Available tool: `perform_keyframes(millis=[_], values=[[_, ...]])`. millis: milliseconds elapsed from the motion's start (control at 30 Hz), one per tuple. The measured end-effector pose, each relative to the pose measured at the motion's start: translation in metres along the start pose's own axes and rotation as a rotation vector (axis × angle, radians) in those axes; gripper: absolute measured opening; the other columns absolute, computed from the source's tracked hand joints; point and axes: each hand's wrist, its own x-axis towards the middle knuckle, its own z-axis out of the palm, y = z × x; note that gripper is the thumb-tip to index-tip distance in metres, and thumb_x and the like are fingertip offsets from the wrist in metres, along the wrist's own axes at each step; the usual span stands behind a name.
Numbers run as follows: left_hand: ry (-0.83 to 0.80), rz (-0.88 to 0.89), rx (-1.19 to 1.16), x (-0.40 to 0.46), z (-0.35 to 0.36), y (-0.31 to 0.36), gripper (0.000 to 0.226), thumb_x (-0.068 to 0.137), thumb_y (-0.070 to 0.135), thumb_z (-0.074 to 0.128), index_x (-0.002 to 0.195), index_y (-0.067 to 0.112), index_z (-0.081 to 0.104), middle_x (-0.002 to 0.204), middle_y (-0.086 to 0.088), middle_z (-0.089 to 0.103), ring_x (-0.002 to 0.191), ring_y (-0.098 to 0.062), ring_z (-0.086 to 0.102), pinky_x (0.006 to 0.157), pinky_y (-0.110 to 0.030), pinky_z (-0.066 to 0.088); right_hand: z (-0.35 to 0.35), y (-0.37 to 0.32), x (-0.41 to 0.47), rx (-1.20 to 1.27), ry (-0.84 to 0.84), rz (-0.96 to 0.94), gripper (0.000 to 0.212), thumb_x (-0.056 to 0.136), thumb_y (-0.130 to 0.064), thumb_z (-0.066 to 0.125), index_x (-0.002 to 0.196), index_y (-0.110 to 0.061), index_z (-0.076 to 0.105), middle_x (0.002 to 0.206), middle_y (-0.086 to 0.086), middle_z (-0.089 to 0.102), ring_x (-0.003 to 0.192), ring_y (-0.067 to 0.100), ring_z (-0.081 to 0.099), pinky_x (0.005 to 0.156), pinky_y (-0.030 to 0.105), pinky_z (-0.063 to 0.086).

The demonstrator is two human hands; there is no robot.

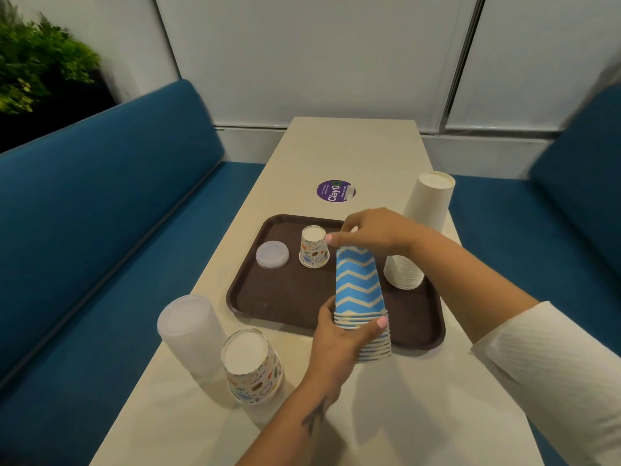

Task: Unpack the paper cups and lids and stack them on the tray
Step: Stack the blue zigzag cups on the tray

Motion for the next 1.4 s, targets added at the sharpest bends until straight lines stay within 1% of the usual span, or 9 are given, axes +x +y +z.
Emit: perform_keyframes(millis=[100, 300, 533, 633, 800, 933, 1100, 1233, 1400], values=[[-0.021, 0.017, 0.017, -0.004, 0.003, 0.002, 0.085, 0.045, 0.041, 0.089, 0.118, 0.034, 0.046, 0.106, 0.007, 0.069, 0.092, -0.011, 0.071, 0.083, -0.039, 0.058, 0.003, 0.002, -0.007, 0.079, -0.122, 0.035, 0.051, 0.083, -0.06, 0.058, 0.107, -0.015, 0.064, 0.107, 0.005, 0.063, 0.094, 0.022, 0.062, 0.076, 0.032, 0.056], [-0.034, 0.035, 0.022, -0.012, 0.004, 0.002, 0.091, 0.04, 0.048, 0.086, 0.121, 0.032, 0.046, 0.106, 0.009, 0.069, 0.091, -0.009, 0.07, 0.081, -0.034, 0.058, 0.001, 0.002, -0.015, 0.125, -0.12, 0.058, 0.045, 0.084, -0.055, 0.062, 0.099, -0.013, 0.062, 0.091, 0.002, 0.059, 0.076, 0.015, 0.056, 0.059, 0.022, 0.048], [-0.056, 0.044, 0.026, -0.021, 0.001, 0.0, 0.077, 0.052, 0.039, 0.086, 0.12, 0.032, 0.049, 0.106, 0.009, 0.07, 0.092, -0.007, 0.07, 0.08, -0.027, 0.057, -0.014, -0.003, -0.017, 0.088, -0.025, 0.042, 0.054, 0.089, -0.057, 0.052, 0.106, -0.007, 0.063, 0.109, 0.009, 0.063, 0.095, 0.02, 0.057, 0.083, 0.031, 0.049], [-0.054, 0.032, 0.024, -0.023, -0.001, -0.001, 0.073, 0.054, 0.035, 0.084, 0.118, 0.033, 0.047, 0.104, 0.01, 0.07, 0.09, -0.005, 0.07, 0.075, -0.023, 0.055, -0.021, -0.005, -0.013, 0.11, 0.097, 0.054, 0.063, 0.088, -0.058, 0.051, 0.113, -0.002, 0.063, 0.114, 0.014, 0.063, 0.103, 0.027, 0.06, 0.094, 0.039, 0.05], [-0.029, 0.026, 0.014, -0.024, -0.005, -0.005, 0.077, 0.047, 0.041, 0.086, 0.114, 0.034, 0.05, 0.103, 0.009, 0.071, 0.091, -0.009, 0.07, 0.077, -0.029, 0.058, -0.036, 0.0, -0.001, 0.225, 0.408, 0.051, 0.047, 0.085, -0.059, 0.056, 0.106, -0.016, 0.06, 0.109, 0.004, 0.061, 0.099, 0.021, 0.057, 0.086, 0.038, 0.051], [-0.008, 0.018, 0.016, -0.021, -0.007, -0.007, 0.079, 0.05, 0.041, 0.086, 0.118, 0.031, 0.049, 0.107, 0.007, 0.07, 0.094, -0.012, 0.07, 0.081, -0.034, 0.059, -0.034, 0.004, 0.014, 0.116, 0.566, 0.01, 0.048, 0.087, -0.053, 0.058, 0.119, -0.016, 0.056, 0.117, 0.008, 0.054, 0.102, 0.024, 0.055, 0.084, 0.036, 0.048], [0.004, 0.01, 0.014, -0.019, -0.01, -0.011, 0.087, 0.042, 0.047, 0.085, 0.119, 0.031, 0.049, 0.107, 0.007, 0.07, 0.093, -0.012, 0.07, 0.083, -0.035, 0.059, -0.018, 0.015, 0.036, -0.057, 0.539, 0.003, 0.047, 0.089, -0.044, 0.06, 0.128, -0.018, 0.05, 0.122, 0.01, 0.048, 0.109, 0.029, 0.052, 0.087, 0.036, 0.045], [0.007, 0.012, 0.011, -0.016, -0.012, -0.014, 0.09, 0.041, 0.047, 0.086, 0.121, 0.029, 0.049, 0.105, 0.007, 0.072, 0.092, -0.01, 0.071, 0.08, -0.03, 0.058, -0.004, 0.02, 0.049, -0.098, 0.462, -0.001, 0.049, 0.09, -0.04, 0.061, 0.132, -0.019, 0.048, 0.125, 0.01, 0.048, 0.111, 0.03, 0.051, 0.086, 0.035, 0.043], [0.005, 0.007, 0.023, -0.014, -0.014, -0.014, 0.075, 0.052, 0.036, 0.086, 0.117, 0.03, 0.049, 0.102, 0.008, 0.072, 0.09, -0.008, 0.07, 0.073, -0.024, 0.056, 0.014, 0.025, 0.062, -0.129, 0.363, 0.007, 0.051, 0.089, -0.034, 0.063, 0.136, -0.019, 0.048, 0.127, 0.012, 0.048, 0.11, 0.032, 0.053, 0.089, 0.039, 0.044]])
